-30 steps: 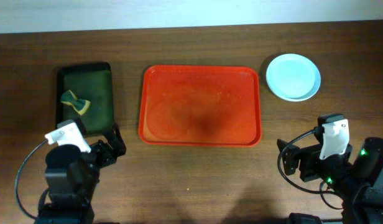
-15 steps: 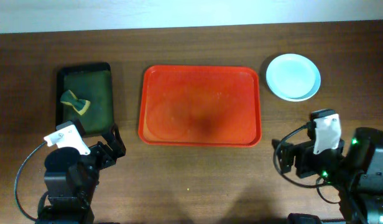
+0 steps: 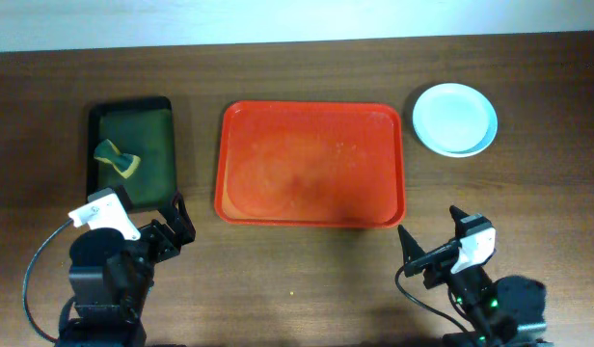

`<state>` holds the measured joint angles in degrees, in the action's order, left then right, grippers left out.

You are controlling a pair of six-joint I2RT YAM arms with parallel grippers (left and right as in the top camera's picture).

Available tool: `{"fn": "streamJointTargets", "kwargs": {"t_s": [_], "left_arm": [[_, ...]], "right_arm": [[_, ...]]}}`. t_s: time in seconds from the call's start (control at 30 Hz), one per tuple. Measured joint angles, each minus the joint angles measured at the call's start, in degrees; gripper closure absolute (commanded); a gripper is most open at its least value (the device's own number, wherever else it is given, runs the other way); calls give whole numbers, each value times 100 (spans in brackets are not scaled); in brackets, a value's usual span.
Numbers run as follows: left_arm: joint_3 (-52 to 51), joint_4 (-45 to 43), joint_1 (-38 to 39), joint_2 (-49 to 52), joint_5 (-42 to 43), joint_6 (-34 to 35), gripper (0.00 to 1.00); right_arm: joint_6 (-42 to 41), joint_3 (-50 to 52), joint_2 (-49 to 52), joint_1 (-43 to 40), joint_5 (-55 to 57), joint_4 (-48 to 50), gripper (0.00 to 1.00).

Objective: Clean dirty plates on tray and stack at the side

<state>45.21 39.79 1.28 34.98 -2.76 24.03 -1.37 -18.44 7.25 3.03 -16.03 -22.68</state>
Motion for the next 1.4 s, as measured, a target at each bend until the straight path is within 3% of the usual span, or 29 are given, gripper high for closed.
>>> {"fn": "streamJointTargets", "kwargs": {"t_s": [0.13,0.57,1.4], "left_arm": [[-2,2,0,0,0,0,1],[-2,2,0,0,0,0,1],[-2,0,0,0,0,-2,1]], "right_arm": [[-323,815,-616,-7,190,739,2],[-468,1661,-636,92,898,2164,2],[-466,1762,-645,116,1412,1836,2]]}}
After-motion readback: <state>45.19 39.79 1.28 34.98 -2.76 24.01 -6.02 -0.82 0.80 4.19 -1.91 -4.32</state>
